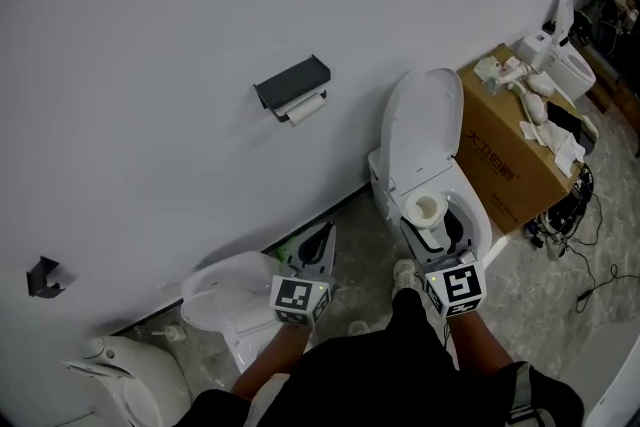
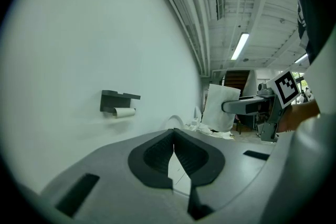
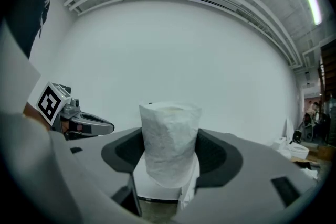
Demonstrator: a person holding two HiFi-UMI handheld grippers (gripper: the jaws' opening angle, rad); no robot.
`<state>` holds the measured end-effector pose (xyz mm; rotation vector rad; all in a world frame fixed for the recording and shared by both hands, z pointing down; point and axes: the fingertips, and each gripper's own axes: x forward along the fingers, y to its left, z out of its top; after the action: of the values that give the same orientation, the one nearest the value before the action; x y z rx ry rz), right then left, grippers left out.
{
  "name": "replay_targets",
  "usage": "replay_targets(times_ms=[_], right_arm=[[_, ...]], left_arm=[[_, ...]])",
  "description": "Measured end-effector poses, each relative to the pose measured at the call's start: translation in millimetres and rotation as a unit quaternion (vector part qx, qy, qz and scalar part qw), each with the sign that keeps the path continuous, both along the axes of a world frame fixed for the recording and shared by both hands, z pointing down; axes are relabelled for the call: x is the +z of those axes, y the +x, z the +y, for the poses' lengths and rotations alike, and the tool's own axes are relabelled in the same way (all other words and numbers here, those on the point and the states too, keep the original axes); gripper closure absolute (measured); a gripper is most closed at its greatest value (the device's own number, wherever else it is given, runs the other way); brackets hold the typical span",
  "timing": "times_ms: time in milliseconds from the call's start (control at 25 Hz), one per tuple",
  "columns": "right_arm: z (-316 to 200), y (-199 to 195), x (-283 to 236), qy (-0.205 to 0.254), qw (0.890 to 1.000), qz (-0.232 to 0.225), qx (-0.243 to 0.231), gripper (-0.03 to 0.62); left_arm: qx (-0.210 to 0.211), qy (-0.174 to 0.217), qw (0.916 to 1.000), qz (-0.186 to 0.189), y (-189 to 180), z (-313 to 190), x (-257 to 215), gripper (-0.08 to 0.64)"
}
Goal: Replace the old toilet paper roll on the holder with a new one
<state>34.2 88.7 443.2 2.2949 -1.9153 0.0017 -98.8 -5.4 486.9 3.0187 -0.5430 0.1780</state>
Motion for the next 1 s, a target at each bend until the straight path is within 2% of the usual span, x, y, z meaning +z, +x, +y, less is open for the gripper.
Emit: replay_targets(times_ms=[160,320,480,680,880,1000], right_arm=[[-34.0,15.6,3.1,0.004,1.000,-0.012,-0.025,0.304],[-70.6,29.7,4.5,0.006,0.998,-0.017,-0.058,0.304],[-104.2,47.7,5.0,0.001,0.995,-0.016,-0.097,0.304],[-144.8,72.5,-4.7,0.008,0.988,-0.015,-0.153,0.304],[-177.1,98.2,-4.6,0.005,0.979,0.002,-0.206,0.304],[-193.8,110.1,-1.6,0.004,0.974,-0.013,-0.228,0.304]], left_arm=[[-0.015,-0.009,0.9998,-0.004,13.9,-19.7,-2.0,0.554],[-0.037,0.000,0.9993,0.000,33.9,-41.5,-3.5,0.554],[-0.055,0.012,0.9980,-0.029,56.7,-63.3,-4.4,0.554],[-0.104,0.000,0.9943,-0.026,83.4,-90.3,-3.4,0.554],[-0.151,0.007,0.9881,-0.028,105.1,-115.7,-9.0,0.554],[-0.180,0.009,0.9830,-0.036,113.3,-130.2,-7.3,0.554]])
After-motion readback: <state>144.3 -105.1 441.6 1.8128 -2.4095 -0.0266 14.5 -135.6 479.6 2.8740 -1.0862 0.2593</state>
